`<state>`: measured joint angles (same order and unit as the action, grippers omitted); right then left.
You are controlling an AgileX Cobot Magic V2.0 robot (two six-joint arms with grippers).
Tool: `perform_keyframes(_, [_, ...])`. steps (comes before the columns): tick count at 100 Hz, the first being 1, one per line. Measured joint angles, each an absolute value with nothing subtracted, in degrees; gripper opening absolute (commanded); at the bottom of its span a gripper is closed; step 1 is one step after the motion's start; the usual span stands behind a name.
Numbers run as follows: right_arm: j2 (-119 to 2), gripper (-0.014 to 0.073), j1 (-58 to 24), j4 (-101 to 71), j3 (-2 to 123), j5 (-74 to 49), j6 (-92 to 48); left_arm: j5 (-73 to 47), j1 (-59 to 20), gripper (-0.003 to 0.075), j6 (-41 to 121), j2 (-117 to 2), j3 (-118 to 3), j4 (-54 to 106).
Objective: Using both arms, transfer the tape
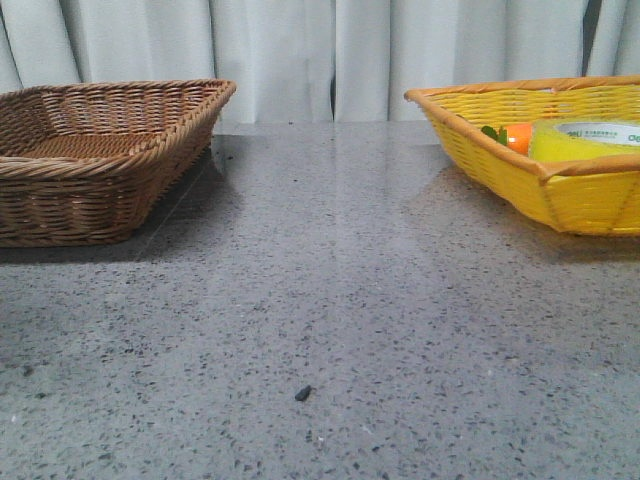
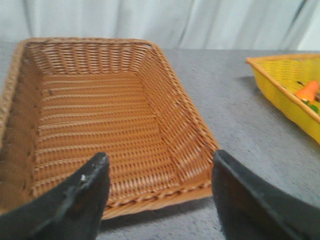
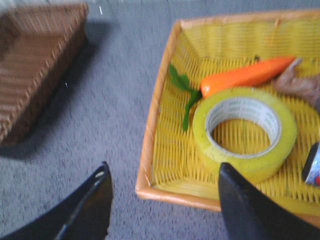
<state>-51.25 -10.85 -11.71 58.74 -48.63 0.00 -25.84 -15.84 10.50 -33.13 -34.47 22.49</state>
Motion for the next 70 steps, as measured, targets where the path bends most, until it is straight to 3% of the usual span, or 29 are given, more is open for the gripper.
perform_keyframes(20, [-68.46,0.0402,-10.85,-9.84,70.62,-57.34,0.0,-25.84,-18.27,0.0384,10.5,-33.74,-34.47,22.49])
perform_keyframes(52, [-85.33,0.0398,-10.85,-6.75,72.54,-57.15,0.0,-27.14,-18.27,0.0384,10.5,-33.74,-34.47,22.58])
perform_keyframes(63, [-88.31,0.0301,-10.85,-5.69,72.54,-55.76,0.0,-28.58,-18.27,0.0384,10.5,-33.74,-34.47,22.58])
perform_keyframes(70, [-89.6,0.0167,-10.85,-5.42,72.54,-55.21,0.0,-28.93,-18.27,0.0384,10.5,-33.74,-34.47,22.58])
